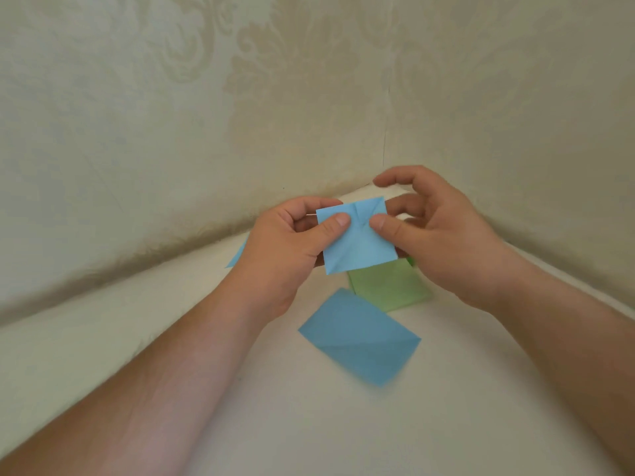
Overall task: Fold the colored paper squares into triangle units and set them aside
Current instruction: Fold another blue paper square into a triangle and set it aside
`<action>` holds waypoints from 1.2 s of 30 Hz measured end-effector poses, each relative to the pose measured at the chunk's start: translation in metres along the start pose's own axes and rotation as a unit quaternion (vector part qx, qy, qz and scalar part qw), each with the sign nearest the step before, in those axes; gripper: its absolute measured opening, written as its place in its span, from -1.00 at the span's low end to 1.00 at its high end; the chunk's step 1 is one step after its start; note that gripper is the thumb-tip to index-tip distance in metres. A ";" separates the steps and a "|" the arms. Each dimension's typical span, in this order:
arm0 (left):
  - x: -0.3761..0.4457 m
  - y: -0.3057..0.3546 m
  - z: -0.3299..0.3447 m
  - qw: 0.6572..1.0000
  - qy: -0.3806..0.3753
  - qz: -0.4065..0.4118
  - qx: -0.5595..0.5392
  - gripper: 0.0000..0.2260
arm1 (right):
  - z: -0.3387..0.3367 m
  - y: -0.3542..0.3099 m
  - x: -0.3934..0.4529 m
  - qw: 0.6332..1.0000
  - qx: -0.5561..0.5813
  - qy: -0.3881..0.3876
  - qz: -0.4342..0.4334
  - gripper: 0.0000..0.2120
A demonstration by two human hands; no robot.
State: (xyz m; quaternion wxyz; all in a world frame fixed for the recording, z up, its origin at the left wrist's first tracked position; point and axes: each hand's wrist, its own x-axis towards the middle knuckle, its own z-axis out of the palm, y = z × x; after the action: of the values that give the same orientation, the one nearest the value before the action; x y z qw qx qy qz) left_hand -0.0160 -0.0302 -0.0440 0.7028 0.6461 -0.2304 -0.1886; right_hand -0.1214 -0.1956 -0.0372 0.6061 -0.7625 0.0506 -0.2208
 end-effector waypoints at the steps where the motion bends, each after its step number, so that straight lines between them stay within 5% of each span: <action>1: 0.001 0.000 -0.001 1.000 0.006 0.006 0.003 -0.83 | -0.003 0.000 0.001 1.000 -0.010 0.004 -0.028 -0.72; 5: 0.002 0.000 -0.003 0.999 0.002 0.036 0.012 -0.79 | -0.013 0.004 0.002 0.991 -0.093 -0.007 -0.094 -0.53; 8: 0.000 0.003 -0.002 0.999 -0.024 0.037 0.005 -0.73 | -0.011 0.012 0.002 0.974 -0.174 -0.022 -0.145 -0.57; 22: -0.008 0.009 0.007 0.998 -0.036 0.011 -0.046 -0.96 | -0.003 0.005 -0.001 0.989 -0.051 -0.023 -0.135 -0.99; 29: -0.011 0.009 0.010 0.992 -0.052 -0.021 -0.110 -0.89 | 0.005 0.000 -0.003 0.995 0.015 0.012 -0.099 -0.68; 36: -0.011 0.010 0.009 0.997 -0.044 -0.002 -0.070 -0.82 | 0.010 -0.002 -0.002 0.996 0.052 0.041 -0.056 -0.67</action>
State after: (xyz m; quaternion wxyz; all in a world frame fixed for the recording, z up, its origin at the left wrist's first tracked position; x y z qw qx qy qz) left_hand -0.0299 -0.0304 -0.0341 0.7350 0.5869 -0.2461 -0.2340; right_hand -0.1197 -0.1859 -0.0377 0.6290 -0.7217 0.0209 -0.2882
